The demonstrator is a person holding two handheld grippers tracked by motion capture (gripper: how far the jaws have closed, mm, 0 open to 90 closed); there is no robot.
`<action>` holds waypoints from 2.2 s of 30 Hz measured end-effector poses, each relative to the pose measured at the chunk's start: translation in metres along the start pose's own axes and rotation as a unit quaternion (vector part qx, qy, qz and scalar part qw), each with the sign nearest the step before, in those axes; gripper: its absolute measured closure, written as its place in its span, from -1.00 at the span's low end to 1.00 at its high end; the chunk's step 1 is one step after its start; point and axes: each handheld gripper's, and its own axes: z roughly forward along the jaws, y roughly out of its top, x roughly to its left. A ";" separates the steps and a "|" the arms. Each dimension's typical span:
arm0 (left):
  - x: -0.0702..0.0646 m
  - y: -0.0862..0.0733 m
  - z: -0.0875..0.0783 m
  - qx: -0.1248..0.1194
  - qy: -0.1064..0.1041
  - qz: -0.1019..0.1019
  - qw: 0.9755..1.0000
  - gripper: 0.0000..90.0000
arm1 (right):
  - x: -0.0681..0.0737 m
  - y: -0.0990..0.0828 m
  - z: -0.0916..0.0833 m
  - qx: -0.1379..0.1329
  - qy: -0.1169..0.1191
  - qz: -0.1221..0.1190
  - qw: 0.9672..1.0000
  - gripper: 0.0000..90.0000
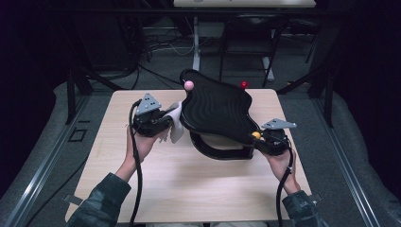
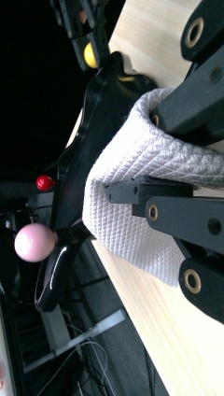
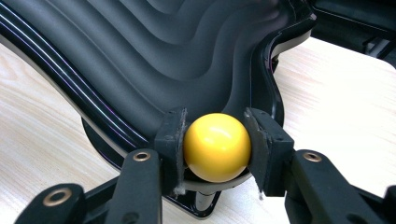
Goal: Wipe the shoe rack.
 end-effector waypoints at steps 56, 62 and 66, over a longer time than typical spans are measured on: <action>-0.006 0.003 0.000 0.008 -0.031 -0.012 0.999 0.88 | 0.001 0.001 0.000 0.005 -0.003 0.000 1.000 0.32; -0.012 -0.007 -0.003 0.014 -0.039 -0.017 0.999 0.88 | 0.001 0.002 0.001 0.005 -0.003 0.001 1.000 0.32; -0.019 -0.012 -0.003 0.015 -0.047 -0.013 0.999 0.88 | 0.000 0.002 0.001 0.005 -0.004 0.001 1.000 0.32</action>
